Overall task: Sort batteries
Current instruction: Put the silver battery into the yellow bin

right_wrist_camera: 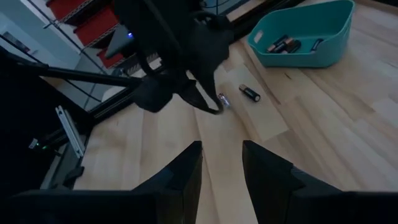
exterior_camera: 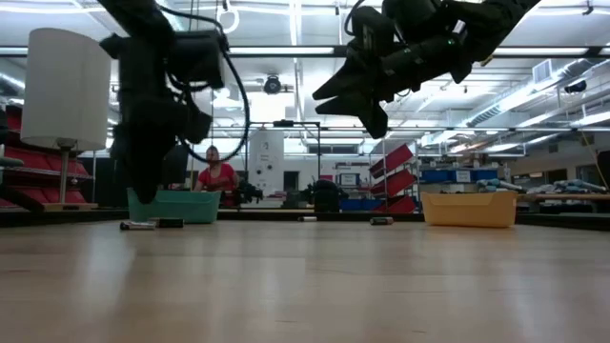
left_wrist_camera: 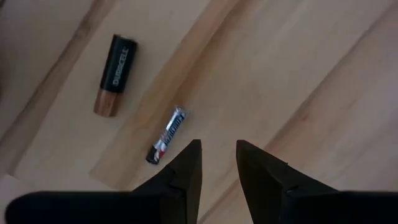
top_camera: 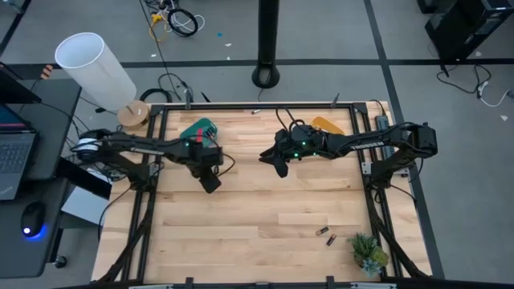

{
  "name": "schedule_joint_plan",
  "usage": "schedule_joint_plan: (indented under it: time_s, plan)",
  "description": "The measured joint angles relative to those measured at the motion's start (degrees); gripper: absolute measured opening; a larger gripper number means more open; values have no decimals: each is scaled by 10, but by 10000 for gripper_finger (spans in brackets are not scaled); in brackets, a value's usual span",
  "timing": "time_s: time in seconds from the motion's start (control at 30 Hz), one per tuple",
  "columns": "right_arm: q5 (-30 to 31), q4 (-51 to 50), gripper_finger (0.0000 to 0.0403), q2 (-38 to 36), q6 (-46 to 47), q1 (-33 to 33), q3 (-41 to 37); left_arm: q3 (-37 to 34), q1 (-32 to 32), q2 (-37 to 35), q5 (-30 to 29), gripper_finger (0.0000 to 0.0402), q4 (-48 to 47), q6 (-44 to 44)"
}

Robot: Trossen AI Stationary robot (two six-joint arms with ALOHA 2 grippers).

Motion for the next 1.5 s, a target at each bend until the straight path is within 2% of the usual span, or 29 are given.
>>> schedule_joint_plan:
  time_s: [0.3, 0.63, 0.93, 1.03, 1.17, 1.5]
  plan:
    - [0, 0, 123, -1, 5, 1, 0, 86, 16, 119, -13, 112, -98, 139]
    - [-1, 0, 123, -1, 28, 2, 0, 104, 15, 182, -30, 113, -114, 206]
    - [-1, 0, 123, -1, 29, 4, 0, 106, 13, 209, -29, 109, -105, 258]
    - [-1, 0, 123, -1, 28, 4, 0, 105, 10, 210, -35, 84, -96, 275]
    - [-1, -1, 123, -1, 26, 4, 0, 105, 4, 210, -42, 25, -91, 281]
    - [-2, -8, 123, -2, 13, 3, 0, 118, -4, 184, -74, 24, -52, 264]
